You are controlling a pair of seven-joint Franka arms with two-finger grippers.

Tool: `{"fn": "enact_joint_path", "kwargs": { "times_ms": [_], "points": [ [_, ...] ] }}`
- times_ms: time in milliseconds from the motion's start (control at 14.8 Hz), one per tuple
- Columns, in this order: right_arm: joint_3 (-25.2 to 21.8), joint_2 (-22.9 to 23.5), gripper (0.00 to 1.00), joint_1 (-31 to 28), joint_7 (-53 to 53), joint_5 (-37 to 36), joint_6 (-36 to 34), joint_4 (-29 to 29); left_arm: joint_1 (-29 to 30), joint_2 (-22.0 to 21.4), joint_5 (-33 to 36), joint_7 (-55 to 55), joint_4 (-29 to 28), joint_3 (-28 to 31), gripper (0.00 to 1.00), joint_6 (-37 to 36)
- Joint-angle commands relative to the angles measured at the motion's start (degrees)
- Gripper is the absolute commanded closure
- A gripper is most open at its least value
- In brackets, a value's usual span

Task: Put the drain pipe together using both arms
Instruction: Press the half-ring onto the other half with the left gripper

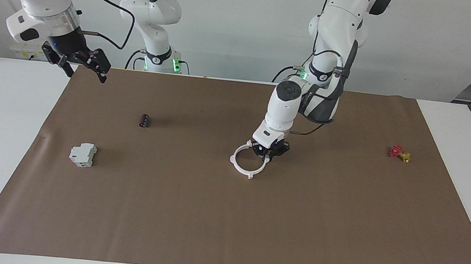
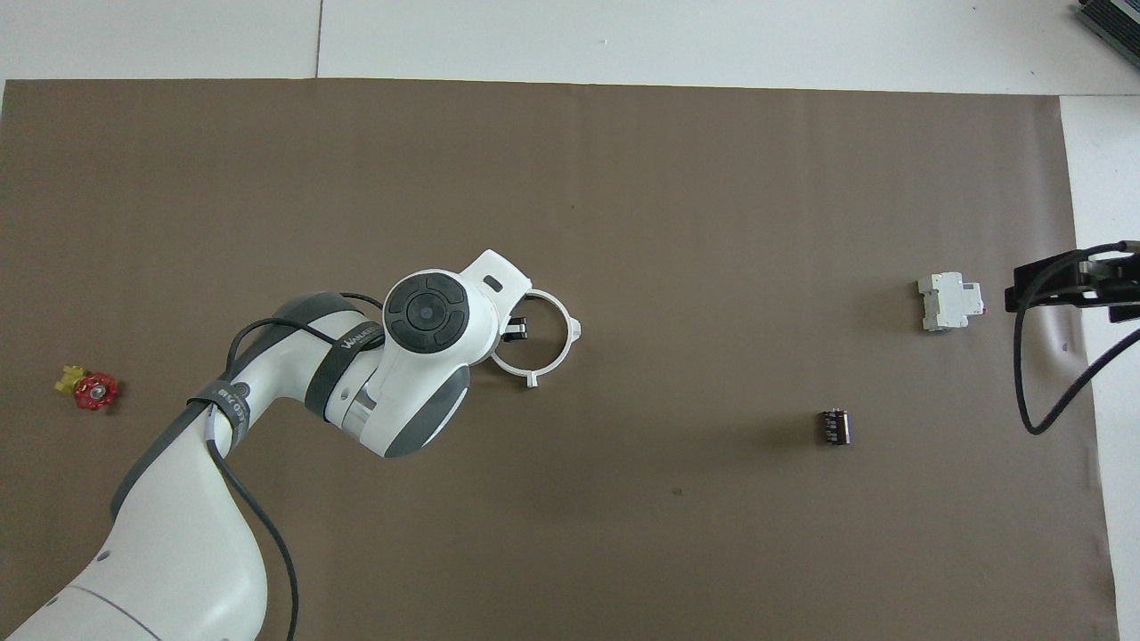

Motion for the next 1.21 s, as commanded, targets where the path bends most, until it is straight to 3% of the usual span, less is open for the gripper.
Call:
{"fn": "enact_joint_path", "kwargs": {
  "times_ms": [0,135,472,674,944,1146],
  "points": [
    [0.0,-1.4,0.00,0.0,0.6,0.2,0.6,-1.6,-0.4,-1.8,0.3,-1.1,-1.9,0.5,1.00,1.0],
    [0.0,-1.4,0.00,0.0,0.5,0.2,0.6,-1.6,-0.4,-1.8,0.3,-1.1,-1.9,0.5,1.00,1.0],
    [0.0,-1.4,0.00,0.0,0.6,0.2,0.6,-1.6,-0.3,-1.8,0.3,-1.0,-1.8,0.5,0.53,1.0],
    [0.0,-1.4,0.00,0.1,0.5,0.2,0.6,-1.6,-0.2,-1.8,0.3,-1.0,-1.7,0.5,0.49,1.0],
    [0.0,-1.4,0.00,0.0,0.5,0.2,0.6,-1.6,-0.1,-1.8,0.3,-0.9,-1.7,0.5,0.30,0.9],
    [0.0,-1.4,0.00,0.0,0.5,0.2,0.6,-1.6,0.0,-1.8,0.3,-1.0,-1.7,0.5,0.29,0.9]
  ]
}}
